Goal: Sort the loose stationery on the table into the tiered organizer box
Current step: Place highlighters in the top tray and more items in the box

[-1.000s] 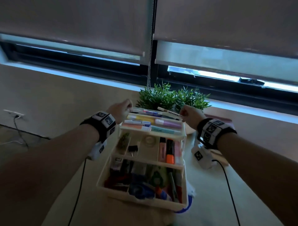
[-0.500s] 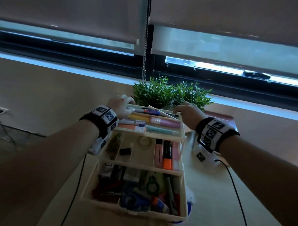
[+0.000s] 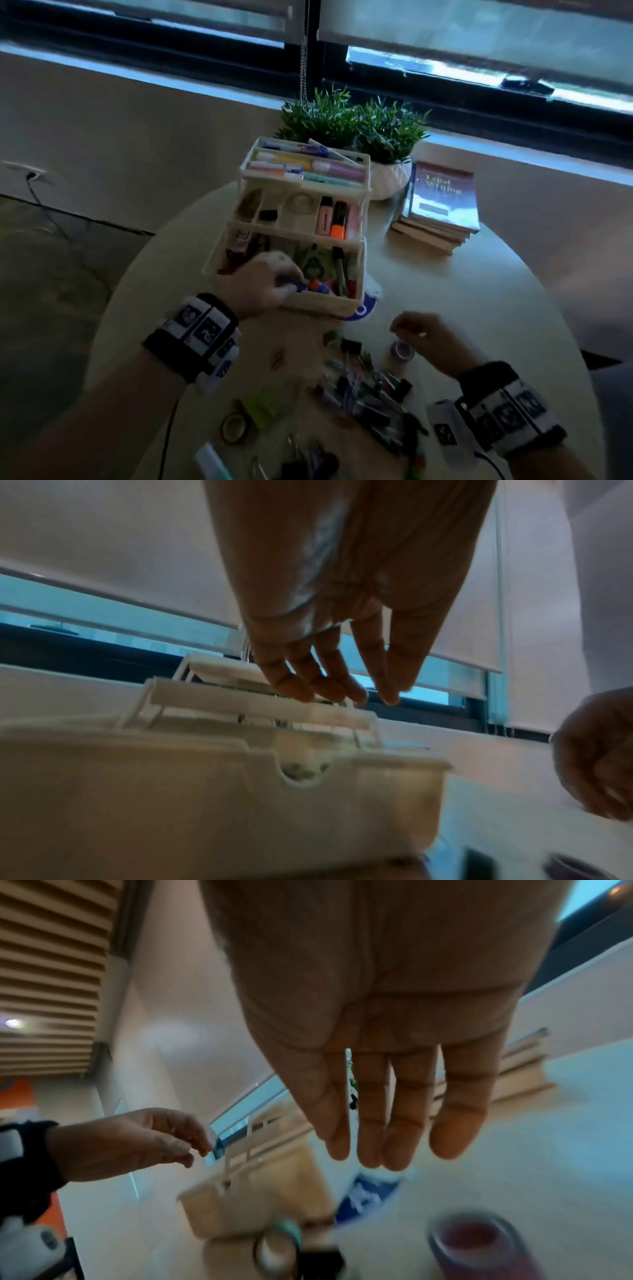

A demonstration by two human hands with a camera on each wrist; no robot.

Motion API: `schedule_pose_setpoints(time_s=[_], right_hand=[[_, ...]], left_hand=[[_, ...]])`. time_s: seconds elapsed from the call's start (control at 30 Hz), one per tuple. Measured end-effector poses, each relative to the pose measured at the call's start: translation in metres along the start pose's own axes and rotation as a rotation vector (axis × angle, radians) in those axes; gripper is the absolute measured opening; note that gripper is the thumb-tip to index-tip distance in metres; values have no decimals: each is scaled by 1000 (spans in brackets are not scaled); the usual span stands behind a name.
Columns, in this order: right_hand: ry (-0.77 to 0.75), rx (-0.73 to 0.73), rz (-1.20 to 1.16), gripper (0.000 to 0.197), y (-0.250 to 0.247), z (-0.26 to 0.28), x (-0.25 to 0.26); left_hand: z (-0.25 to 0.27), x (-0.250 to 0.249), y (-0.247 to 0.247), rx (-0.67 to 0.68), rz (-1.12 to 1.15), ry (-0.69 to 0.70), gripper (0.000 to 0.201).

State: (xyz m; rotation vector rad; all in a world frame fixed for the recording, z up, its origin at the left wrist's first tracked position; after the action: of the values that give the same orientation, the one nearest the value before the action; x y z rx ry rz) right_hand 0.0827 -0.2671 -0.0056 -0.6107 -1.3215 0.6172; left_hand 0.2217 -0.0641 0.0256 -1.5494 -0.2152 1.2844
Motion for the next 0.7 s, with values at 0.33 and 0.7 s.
schedule_pose_setpoints(time_s=[0.33, 0.7], right_hand=[[241, 167, 310, 7, 72, 90, -54], [292, 49, 256, 18, 61, 109, -40]], left_hand=[[87, -20, 148, 403, -176, -36, 23], [85, -39, 176, 275, -438, -87, 26]])
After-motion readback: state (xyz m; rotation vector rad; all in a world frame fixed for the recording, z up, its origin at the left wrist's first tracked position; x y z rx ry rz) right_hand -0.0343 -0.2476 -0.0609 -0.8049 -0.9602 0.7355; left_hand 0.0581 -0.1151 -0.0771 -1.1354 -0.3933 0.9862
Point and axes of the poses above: each hand's wrist, its own z-axis away from the middle knuckle, its own y-axis out of the palm, x = y × z, the point moved 8 cm from there along -z, towards the middle knuckle, and after that the axes turned 12 degrees about -y, right-handed, at the moved point
